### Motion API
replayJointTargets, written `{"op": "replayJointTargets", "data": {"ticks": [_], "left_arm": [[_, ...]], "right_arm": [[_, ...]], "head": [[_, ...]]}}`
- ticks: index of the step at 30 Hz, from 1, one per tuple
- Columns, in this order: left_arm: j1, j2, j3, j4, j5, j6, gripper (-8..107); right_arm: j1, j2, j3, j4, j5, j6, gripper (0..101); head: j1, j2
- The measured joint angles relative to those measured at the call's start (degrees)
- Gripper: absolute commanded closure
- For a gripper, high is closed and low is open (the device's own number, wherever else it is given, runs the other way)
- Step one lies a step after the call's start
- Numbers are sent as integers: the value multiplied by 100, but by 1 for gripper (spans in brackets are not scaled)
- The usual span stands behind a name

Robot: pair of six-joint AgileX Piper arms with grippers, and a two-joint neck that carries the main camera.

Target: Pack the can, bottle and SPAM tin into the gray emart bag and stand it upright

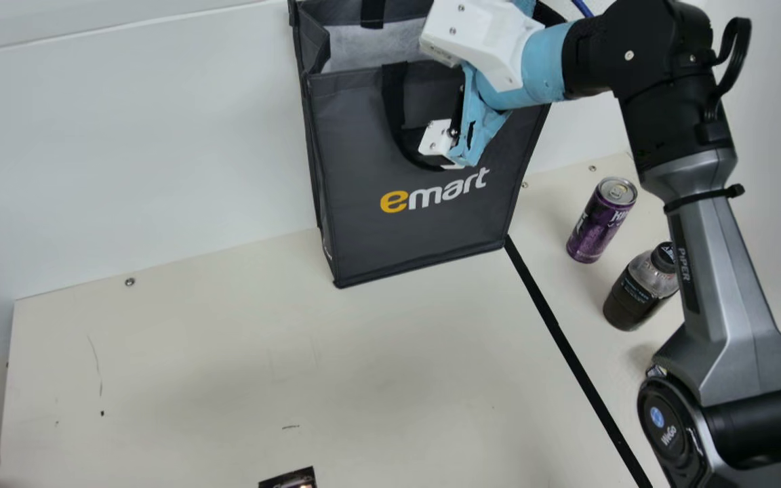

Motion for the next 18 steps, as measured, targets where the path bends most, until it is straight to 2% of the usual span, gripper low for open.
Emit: {"op": "replayJointTargets", "data": {"ticks": [11, 18], "left_arm": [[0, 0, 0, 0, 0, 0, 9], [0, 0, 0, 0, 0, 0, 9]], "right_arm": [[-8, 90, 144, 189, 1, -260, 100], [-34, 106, 170, 312, 1, -378, 101]], "head": [[0, 9], [0, 9]]}}
